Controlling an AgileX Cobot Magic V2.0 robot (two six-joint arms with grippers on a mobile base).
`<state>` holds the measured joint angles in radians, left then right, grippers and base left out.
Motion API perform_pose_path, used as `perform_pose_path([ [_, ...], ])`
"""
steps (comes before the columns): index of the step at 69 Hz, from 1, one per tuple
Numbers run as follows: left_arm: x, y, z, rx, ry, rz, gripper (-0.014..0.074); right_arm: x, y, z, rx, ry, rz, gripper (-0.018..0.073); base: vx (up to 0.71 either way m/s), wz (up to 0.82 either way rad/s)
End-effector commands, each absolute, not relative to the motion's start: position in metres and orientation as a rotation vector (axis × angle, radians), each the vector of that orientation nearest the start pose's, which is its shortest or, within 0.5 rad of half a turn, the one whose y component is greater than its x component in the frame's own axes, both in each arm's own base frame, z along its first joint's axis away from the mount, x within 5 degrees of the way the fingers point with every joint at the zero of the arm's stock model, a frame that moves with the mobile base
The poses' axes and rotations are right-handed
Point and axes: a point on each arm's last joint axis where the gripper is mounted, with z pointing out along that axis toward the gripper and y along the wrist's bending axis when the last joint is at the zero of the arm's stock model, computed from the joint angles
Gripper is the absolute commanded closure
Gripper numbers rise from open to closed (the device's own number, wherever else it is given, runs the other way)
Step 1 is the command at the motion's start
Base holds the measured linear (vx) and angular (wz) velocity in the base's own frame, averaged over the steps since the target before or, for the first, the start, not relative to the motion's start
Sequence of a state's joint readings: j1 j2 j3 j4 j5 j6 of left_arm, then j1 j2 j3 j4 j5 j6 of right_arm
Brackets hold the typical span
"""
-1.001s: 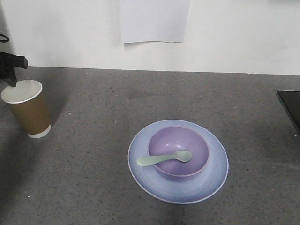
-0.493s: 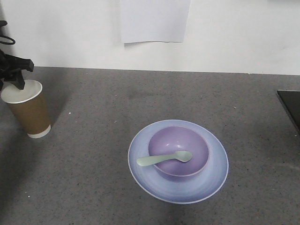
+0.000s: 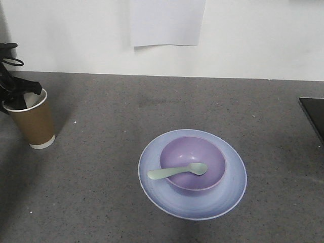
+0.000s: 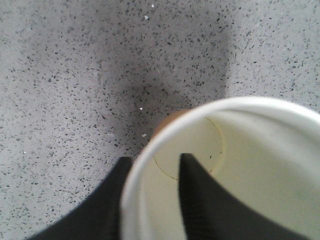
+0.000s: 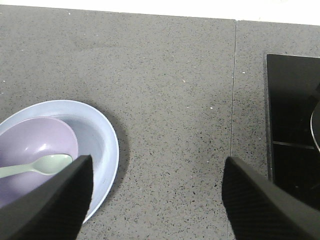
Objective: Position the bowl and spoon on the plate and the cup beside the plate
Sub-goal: 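Lower the left gripper onto the brown paper cup rim and grasp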
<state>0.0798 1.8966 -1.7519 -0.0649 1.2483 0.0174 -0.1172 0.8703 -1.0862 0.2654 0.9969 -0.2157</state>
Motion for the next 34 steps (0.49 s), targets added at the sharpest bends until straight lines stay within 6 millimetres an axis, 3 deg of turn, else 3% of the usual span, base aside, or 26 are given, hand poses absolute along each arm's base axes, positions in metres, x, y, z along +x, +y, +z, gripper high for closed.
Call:
perform_pose_path([
  [1,0.394,0.025,0.323,-0.103,2.802,-0.085,0.0549,0.153,0.001,0.418,-0.054,2.135,0.126,0.0032,0.00,0.00],
  [4,0.394,0.025,0.323,-0.103,2.802,-0.086,0.0603,0.153,0.001,0.418,-0.054,2.135,0.126,0.0032,0.00,0.00],
  [17,0.392,0.022,0.328,-0.106,2.788,-0.120,0.0605,0.153,0.001,0.418,-0.054,2.135,0.126,0.0032,0.00,0.00],
  [34,0.372,0.000,0.365,0.003,2.677,-0.303,0.0604,0.153,0.001,0.418,-0.054,2.134,0.125,0.0032,0.00,0.00],
])
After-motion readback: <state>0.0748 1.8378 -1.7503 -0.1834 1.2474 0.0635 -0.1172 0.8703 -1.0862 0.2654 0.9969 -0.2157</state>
